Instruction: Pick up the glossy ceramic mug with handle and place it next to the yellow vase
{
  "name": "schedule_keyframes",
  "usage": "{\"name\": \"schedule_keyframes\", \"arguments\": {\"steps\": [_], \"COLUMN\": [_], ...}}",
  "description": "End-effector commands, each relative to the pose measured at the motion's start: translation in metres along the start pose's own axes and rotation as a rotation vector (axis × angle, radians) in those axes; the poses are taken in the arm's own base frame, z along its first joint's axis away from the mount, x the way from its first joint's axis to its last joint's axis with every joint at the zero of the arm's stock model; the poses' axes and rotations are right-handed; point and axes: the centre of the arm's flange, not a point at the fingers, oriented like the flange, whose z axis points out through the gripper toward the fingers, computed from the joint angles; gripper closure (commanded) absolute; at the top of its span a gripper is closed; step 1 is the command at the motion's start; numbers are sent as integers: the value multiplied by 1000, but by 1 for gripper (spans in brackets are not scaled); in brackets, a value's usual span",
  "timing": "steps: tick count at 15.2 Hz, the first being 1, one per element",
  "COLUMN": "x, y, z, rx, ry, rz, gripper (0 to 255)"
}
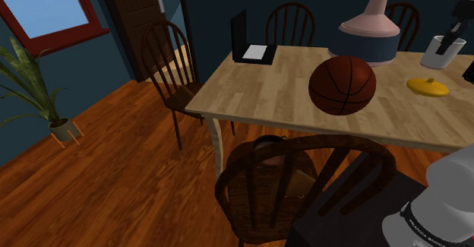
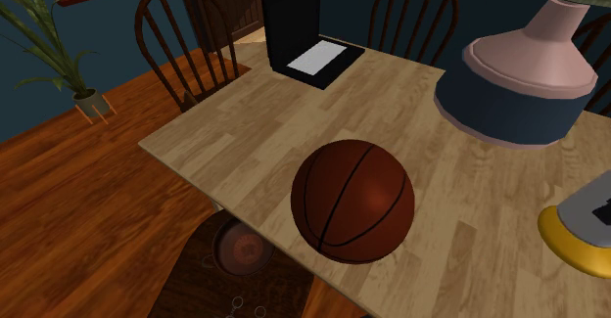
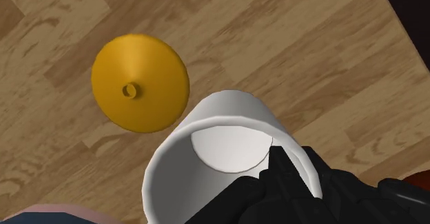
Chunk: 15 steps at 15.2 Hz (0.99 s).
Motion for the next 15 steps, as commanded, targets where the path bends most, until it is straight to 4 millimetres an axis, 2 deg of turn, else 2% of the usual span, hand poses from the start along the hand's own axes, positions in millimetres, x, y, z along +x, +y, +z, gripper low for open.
{"name": "schedule_keyframes", "arguments": {"steps": [1,10,15], "x": [-20,-114,-115], "y": [16,84,83], "z": [1,0,26], "rx": [-1,-1,-1], "ry": [0,0,0], "rz": [-2,-2,-2], "gripper": [255,255,255]}}
